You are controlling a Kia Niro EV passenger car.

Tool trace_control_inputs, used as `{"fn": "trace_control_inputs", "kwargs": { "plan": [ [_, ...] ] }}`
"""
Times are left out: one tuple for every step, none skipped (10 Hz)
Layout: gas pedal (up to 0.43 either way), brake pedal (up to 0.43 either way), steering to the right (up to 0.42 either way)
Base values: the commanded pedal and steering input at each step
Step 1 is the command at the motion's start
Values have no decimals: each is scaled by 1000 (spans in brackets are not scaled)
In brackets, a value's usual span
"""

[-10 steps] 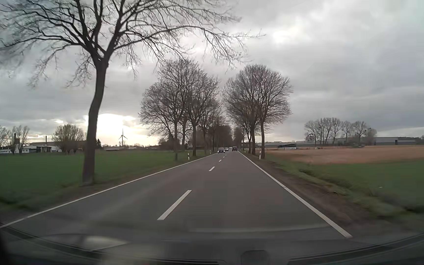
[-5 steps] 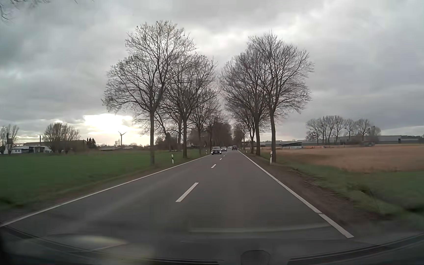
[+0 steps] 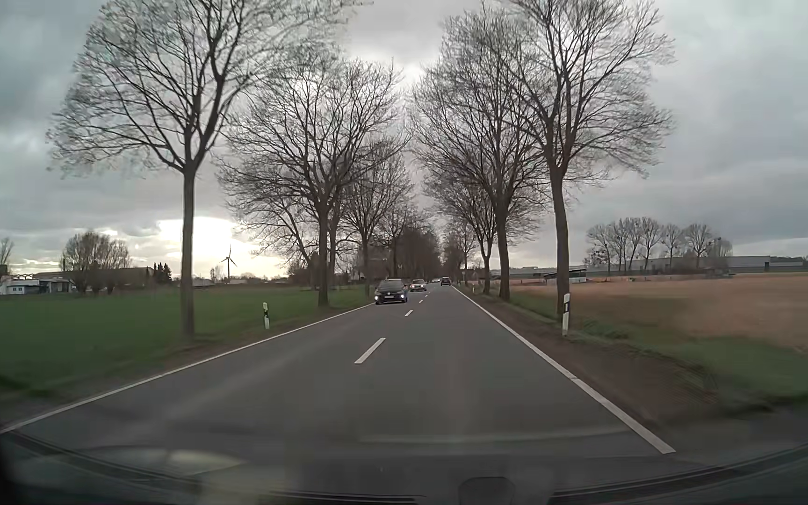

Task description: Follow the waypoints while adhering to traffic rules and regulations

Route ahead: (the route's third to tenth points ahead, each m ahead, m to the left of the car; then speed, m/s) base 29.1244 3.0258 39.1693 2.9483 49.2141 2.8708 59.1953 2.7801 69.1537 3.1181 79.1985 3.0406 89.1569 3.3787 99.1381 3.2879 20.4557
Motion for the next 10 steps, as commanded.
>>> {"fn": "trace_control_inputs", "kwargs": {
  "plan": [
    [220,0,4],
    [220,0,4],
    [228,0,3],
    [248,0,3],
    [248,0,2],
    [248,0,1],
    [248,0,1],
    [248,0,1],
    [240,0,1],
    [189,0,1]
  ]
}}
